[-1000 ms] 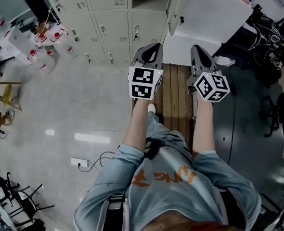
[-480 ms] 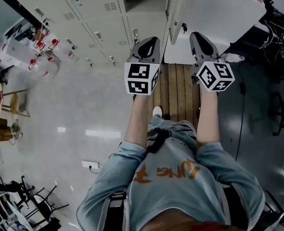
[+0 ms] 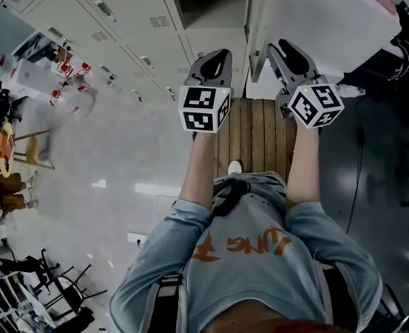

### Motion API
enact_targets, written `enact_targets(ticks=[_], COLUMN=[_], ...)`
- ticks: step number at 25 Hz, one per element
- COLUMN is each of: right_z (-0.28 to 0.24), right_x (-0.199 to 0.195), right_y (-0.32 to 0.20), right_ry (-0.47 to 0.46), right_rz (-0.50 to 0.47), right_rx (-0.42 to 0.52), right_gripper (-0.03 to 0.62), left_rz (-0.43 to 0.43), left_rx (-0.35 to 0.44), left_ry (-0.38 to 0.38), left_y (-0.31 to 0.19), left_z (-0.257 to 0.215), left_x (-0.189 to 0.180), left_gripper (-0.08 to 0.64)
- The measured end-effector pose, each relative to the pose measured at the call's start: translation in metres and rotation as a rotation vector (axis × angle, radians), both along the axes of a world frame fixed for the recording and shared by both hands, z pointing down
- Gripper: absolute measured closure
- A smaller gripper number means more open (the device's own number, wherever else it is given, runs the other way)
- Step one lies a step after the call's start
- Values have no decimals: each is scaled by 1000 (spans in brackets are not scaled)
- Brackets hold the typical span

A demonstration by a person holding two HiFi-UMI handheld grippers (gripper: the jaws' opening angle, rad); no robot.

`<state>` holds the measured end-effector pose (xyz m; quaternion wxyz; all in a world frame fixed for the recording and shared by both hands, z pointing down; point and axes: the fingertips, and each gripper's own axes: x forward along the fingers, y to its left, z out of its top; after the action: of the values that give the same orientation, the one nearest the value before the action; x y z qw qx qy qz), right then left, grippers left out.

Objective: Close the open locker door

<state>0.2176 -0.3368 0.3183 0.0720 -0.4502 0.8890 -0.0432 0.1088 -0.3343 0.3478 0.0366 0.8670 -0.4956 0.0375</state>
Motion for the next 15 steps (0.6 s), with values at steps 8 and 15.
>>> enact_targets(ticks=[8, 15], right_z=[9, 6], right_x=[-14, -28], right_y=[-26, -25], right_ry=[-40, -46], right_rz=[-138, -212], right_rx=[1, 19], right_gripper=[445, 428], left_rz=[-13, -37], left_rx=[-28, -37], left_ry=[-27, -27], left_y=[-35, -40], left_z=[14, 16], left_x=[-4, -14], left_gripper=[541, 541])
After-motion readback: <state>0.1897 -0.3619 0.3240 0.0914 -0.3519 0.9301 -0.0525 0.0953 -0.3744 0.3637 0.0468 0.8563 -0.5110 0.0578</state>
